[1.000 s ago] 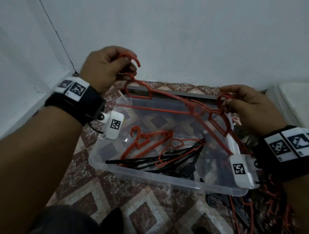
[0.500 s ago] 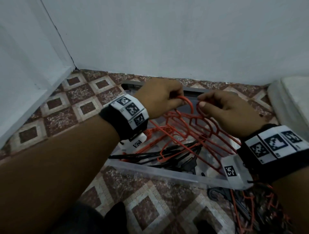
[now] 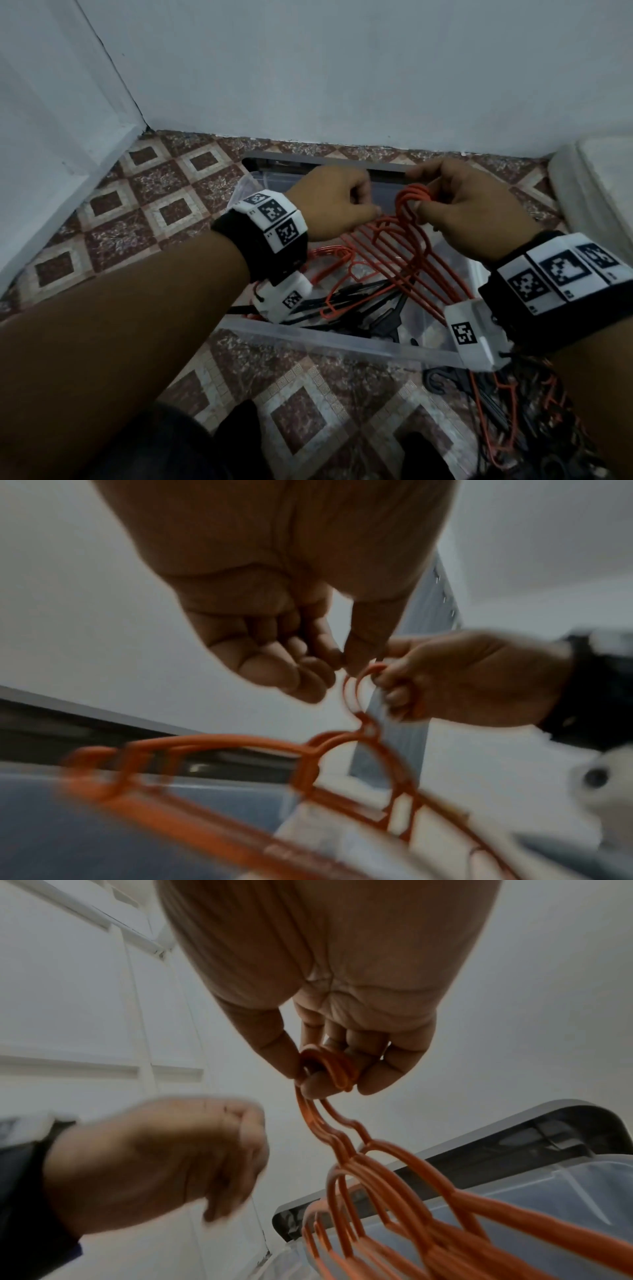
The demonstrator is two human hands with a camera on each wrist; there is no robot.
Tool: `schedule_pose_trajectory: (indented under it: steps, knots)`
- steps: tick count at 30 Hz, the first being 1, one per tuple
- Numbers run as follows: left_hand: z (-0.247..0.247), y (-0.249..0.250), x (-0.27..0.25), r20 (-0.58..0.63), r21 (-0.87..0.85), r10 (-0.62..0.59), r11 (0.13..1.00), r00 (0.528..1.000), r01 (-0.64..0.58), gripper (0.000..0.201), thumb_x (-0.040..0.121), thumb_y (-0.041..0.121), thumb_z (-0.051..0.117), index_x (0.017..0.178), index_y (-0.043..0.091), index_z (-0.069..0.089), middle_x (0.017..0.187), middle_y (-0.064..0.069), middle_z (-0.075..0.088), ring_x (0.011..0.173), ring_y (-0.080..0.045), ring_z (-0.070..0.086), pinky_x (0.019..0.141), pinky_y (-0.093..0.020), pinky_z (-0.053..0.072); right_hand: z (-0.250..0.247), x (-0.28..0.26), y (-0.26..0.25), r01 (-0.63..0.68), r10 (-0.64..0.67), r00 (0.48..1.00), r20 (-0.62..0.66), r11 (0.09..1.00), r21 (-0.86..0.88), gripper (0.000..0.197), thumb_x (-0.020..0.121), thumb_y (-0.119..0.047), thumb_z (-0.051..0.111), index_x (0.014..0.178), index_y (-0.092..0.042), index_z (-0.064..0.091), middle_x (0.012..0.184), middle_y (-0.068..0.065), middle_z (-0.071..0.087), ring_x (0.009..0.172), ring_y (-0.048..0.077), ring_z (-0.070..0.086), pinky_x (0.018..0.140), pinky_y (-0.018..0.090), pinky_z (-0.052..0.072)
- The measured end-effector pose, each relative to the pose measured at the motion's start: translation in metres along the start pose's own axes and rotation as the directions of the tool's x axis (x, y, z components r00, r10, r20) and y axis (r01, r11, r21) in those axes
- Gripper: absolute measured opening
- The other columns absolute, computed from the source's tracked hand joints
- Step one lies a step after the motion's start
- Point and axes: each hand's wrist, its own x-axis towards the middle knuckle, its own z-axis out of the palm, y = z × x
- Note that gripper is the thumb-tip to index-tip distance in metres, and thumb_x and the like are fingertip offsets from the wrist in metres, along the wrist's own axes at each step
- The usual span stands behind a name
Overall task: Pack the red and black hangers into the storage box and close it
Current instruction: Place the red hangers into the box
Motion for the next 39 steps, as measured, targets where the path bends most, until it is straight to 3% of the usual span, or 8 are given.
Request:
schedule_pose_trajectory:
  steps: [5,12,16,22,26,30,36,39]
  knots:
    - [0.021,-0.059,-0.001,0.403,0.518,-0.33,0.851,0.854,0.085,0.037,0.094,0.036,0.058,0.094,-0.001,0.065,0.091,-0.016,0.065,0.084,-0.03,0.059,0.077,-0.036,0.049,0.0,0.006,0.005,-0.031,0.031,0.997,-0.074,1.0,0.0,0.022,0.09,-0.021,0.063,0.106,-0.035,0.061,0.084,-0.002,0.07,0.076,0.016,0.069,0.073,0.037,0.056]
    - [0.068,-0.107,0.05,0.452,0.67,-0.44,0.742,0.776,0.03,0.035,0.087,0.048,0.063,0.095,0.014,0.064,0.092,-0.004,0.059,0.085,-0.027,0.058,0.076,-0.035,0.05,-0.005,0.011,0.013,-0.025,0.034,0.982,-0.188,0.999,0.046,0.019,0.093,-0.021,0.061,0.105,-0.035,0.064,0.081,-0.004,0.07,0.071,0.01,0.068,0.075,0.037,0.057]
    - [0.106,-0.14,0.079,0.552,0.74,-0.516,0.665,0.655,-0.1,0.033,0.094,0.031,0.06,0.121,0.013,0.063,0.126,-0.009,0.062,0.103,-0.026,0.059,0.096,-0.043,0.05,-0.012,0.015,0.02,-0.015,0.024,0.971,-0.237,0.999,0.037,0.016,0.093,-0.023,0.063,0.103,-0.036,0.064,0.073,-0.007,0.07,0.066,0.005,0.067,0.072,0.034,0.056]
    - [0.167,-0.159,0.088,0.52,0.735,-0.529,0.677,0.671,-0.036,0.072,0.083,0.063,0.059,0.141,0.022,0.046,0.139,-0.01,0.055,0.116,-0.035,0.058,0.094,-0.042,0.049,-0.02,0.017,0.031,-0.03,0.029,0.967,-0.254,1.0,-0.001,0.017,0.091,-0.026,0.067,0.106,-0.034,0.065,0.076,-0.008,0.072,0.067,0.002,0.068,0.07,0.027,0.056]
    - [0.179,-0.158,0.088,0.496,0.71,-0.574,0.7,0.651,0.076,0.108,0.067,0.054,0.077,0.155,0.029,0.019,0.156,0.001,0.031,0.134,-0.035,0.043,0.097,-0.049,0.047,-0.021,0.018,0.033,-0.032,0.026,0.964,-0.264,0.999,-0.021,0.017,0.09,-0.024,0.067,0.106,-0.031,0.066,0.081,-0.007,0.072,0.068,0.007,0.068,0.075,0.035,0.058]
    - [0.167,-0.145,0.081,0.516,0.707,-0.569,0.705,0.64,0.058,0.038,0.084,0.041,0.065,0.117,0.023,0.064,0.121,0.001,0.065,0.097,-0.031,0.062,0.091,-0.047,0.053,-0.018,0.018,0.032,-0.042,0.025,0.962,-0.272,0.998,-0.055,0.016,0.09,-0.025,0.067,0.104,-0.032,0.066,0.08,-0.008,0.07,0.068,0.009,0.067,0.071,0.032,0.057]
    - [0.135,-0.118,0.073,0.533,0.494,-0.393,0.863,0.749,0.102,0.021,0.09,0.033,0.061,0.096,0.014,0.065,0.108,-0.008,0.069,0.098,-0.029,0.063,0.078,-0.025,0.045,-0.014,0.016,0.033,-0.073,0.048,0.932,-0.36,0.996,-0.056,0.013,0.09,-0.024,0.065,0.099,-0.032,0.069,0.085,-0.016,0.068,0.072,0.001,0.063,0.068,0.023,0.051]
    - [0.094,-0.1,0.061,0.488,0.441,-0.363,0.887,0.794,0.135,0.02,0.086,0.033,0.062,0.075,0.016,0.059,0.082,-0.005,0.063,0.083,-0.027,0.06,0.075,-0.032,0.049,-0.016,0.016,0.032,-0.087,0.072,0.924,-0.376,0.996,-0.023,0.013,0.091,-0.021,0.063,0.093,-0.031,0.07,0.082,-0.015,0.068,0.068,0.0,0.062,0.061,0.019,0.048]
